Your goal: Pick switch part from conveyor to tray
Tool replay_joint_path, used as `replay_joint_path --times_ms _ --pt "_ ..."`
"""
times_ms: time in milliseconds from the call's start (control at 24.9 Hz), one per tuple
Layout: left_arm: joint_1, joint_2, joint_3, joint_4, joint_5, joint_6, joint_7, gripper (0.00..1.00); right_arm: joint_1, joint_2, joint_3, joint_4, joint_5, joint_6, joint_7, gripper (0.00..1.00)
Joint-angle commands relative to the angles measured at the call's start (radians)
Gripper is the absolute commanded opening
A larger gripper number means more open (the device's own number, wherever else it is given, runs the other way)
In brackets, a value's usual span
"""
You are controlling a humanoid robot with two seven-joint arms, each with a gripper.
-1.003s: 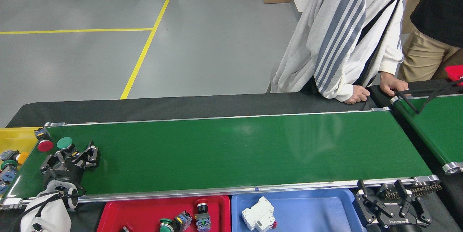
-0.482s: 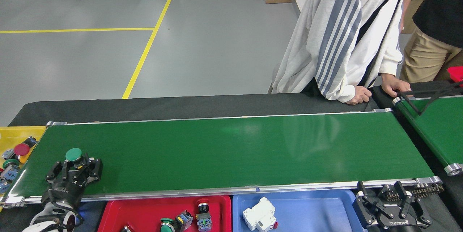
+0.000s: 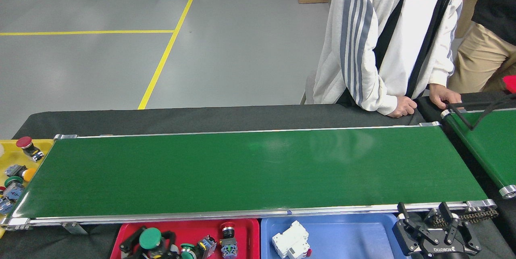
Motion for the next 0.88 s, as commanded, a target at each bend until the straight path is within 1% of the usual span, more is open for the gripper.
replay_joint_path --times_ms 0,120,241,361,441,562,642,682,722,843 --pt "-0.007 0.000 0.013 -0.014 0.005 -0.010 -0.003 1.00 -0.004 0.001 -0.004 -0.015 0.000 -0.002 -0.003 1.00" --pt "-0.012 -0.012 0.045 -0.014 0.007 -0.008 0.003 1.00 -0.004 0.007 -0.004 -0.015 0.000 -0.002 -0.003 1.00" --pt "-0.010 -0.011 0.114 -0.014 0.010 -0.008 0.003 1.00 -0.002 0.007 -0.004 -0.015 0.000 -0.002 -0.005 1.00" --pt "-0.010 -0.022 0.234 -0.016 0.030 -0.006 0.004 1.00 -0.002 0.007 -0.004 -0.015 0.000 -0.002 -0.005 1.00" --pt "-0.012 -0.032 0.354 -0.014 0.066 -0.002 0.004 1.00 -0.002 0.007 -0.004 -0.015 0.000 -0.004 -0.005 1.00" --pt "-0.012 -0.035 0.469 -0.005 0.073 0.040 0.006 1.00 -0.002 0.007 -0.003 -0.015 0.000 -0.004 -0.005 1.00" --pt "-0.012 -0.028 0.473 0.018 0.068 0.121 0.006 1.00 -0.002 0.007 -0.003 -0.015 0.000 -0.004 -0.005 1.00" --pt "-0.018 -0.025 0.470 0.026 0.066 0.145 0.006 1.00 -0.001 0.007 -0.003 -0.015 0.000 -0.004 -0.005 1.00" --pt "-0.034 -0.023 0.461 0.033 0.066 0.164 0.006 1.00 -0.001 0.007 -0.003 -0.015 0.000 -0.004 -0.005 1.00" --pt "-0.069 -0.022 0.447 0.049 0.063 0.168 0.004 1.00 0.004 0.007 -0.003 -0.015 0.000 -0.004 -0.005 1.00"
